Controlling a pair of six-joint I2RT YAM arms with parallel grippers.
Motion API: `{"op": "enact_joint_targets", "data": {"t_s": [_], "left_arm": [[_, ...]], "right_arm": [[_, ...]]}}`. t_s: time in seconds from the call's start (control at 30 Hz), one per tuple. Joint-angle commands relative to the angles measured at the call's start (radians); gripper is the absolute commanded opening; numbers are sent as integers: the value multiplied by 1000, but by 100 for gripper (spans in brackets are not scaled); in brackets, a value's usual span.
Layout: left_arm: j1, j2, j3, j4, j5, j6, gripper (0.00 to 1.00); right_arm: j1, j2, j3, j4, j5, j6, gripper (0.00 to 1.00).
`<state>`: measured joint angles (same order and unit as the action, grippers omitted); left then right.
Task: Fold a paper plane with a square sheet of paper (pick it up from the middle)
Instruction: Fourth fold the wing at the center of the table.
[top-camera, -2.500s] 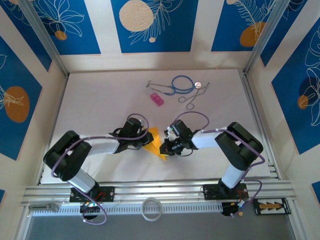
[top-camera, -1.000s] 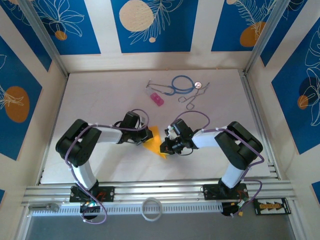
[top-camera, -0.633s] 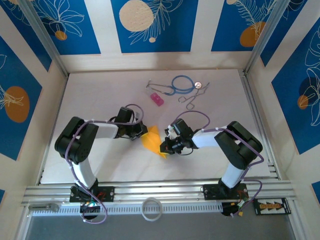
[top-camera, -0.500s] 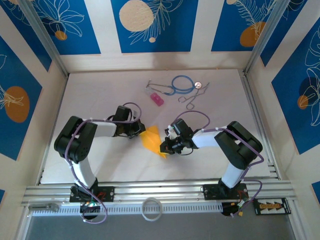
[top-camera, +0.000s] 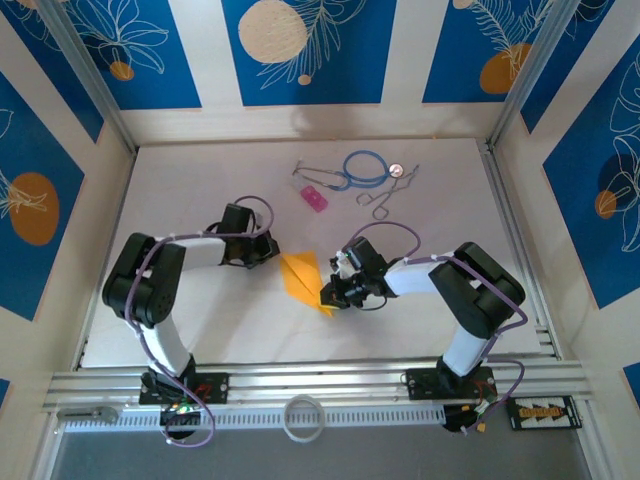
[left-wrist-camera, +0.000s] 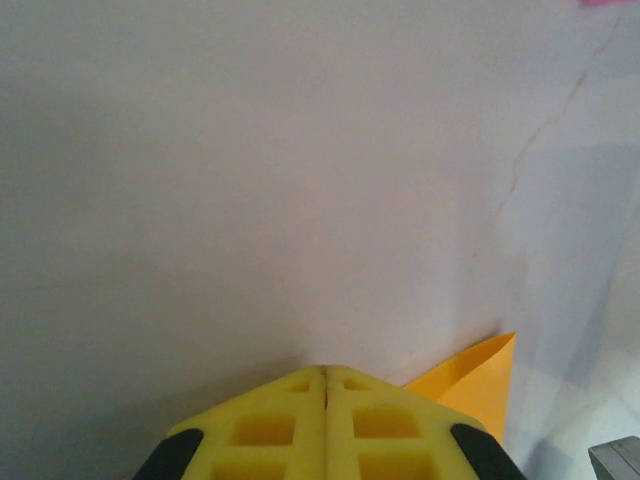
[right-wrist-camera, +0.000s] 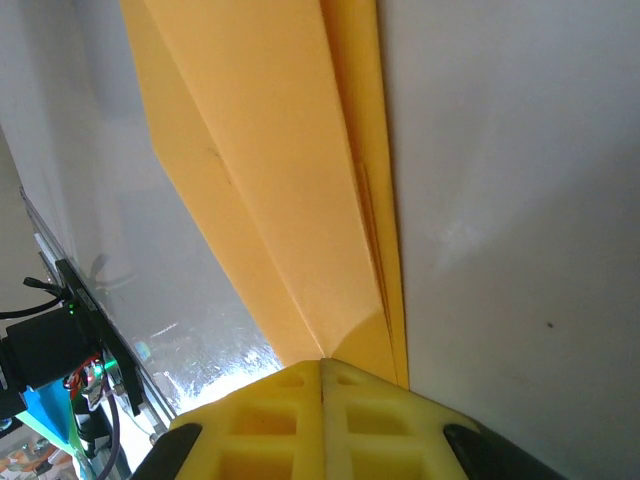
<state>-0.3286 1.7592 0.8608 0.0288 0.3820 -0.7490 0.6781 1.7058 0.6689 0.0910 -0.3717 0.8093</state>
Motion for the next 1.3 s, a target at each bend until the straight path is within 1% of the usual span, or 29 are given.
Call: {"op": "enact_joint_targets", "data": {"t_s": [0.0, 0.1, 0.2, 0.33, 0.43, 0.63, 0.87, 0.97, 1.17, 1.27], "left_arm": [[9, -88, 31, -69, -48, 33, 7], [-26, -146, 16, -67, -37, 17, 8], [-100, -178, -6, -40, -25, -3, 8], [-215, -153, -20, 20, -6, -26, 9], [-261, -101, -24, 42, -17, -28, 9], [-261, -16, -72, 77, -45, -39, 7], [-237, 6, -145, 162, -25, -46, 7], [-236, 6, -155, 168, -27, -42, 7], [-235, 10, -162, 190, -22, -53, 6], [-233, 11, -163, 198, -20, -59, 6]], "right_arm": [[-4, 35, -46, -154, 43, -13, 0], [-5, 35, -40, -151, 44, -7, 0], [-3, 35, -35, -151, 45, -2, 0], [-3, 37, -32, -152, 47, -2, 0], [-3, 37, -31, -153, 45, -4, 0], [-6, 21, 3, -169, 24, -20, 0], [-6, -60, 88, -192, -11, -38, 0], [-7, -31, 140, -190, -23, -39, 0], [-6, 102, 242, -195, -23, -38, 0], [0, 145, 236, -197, -5, -49, 0]]}}
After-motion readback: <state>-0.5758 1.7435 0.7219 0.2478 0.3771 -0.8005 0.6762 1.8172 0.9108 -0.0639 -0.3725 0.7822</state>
